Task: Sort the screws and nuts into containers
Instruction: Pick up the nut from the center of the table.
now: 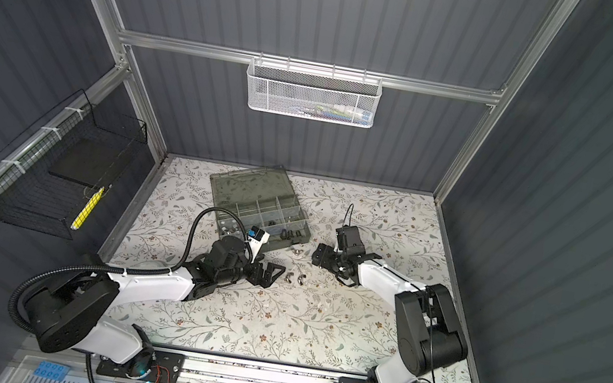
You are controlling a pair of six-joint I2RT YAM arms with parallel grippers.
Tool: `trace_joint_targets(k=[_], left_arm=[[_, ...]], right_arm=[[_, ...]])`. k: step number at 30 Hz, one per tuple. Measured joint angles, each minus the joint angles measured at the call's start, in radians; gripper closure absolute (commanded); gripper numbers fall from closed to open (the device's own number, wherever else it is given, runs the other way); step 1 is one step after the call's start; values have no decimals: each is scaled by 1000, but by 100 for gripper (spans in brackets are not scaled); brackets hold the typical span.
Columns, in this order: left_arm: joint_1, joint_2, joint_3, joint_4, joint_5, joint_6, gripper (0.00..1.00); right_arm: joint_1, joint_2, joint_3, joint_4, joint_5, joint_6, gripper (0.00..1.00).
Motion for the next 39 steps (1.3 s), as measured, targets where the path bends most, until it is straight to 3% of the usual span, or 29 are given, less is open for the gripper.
trace_joint_targets(k=[10,24,39], left_arm=[[-8,27,13,-8,-3,15,0],[-8,27,16,-22,-14,23,0],[-8,27,18,-27,-24,26,0]], right_arm=[[-4,109,54,-17,37,-49,35],[-12,127,67,-19,38,-69,49],[37,128,68,-25,12,-57,51]])
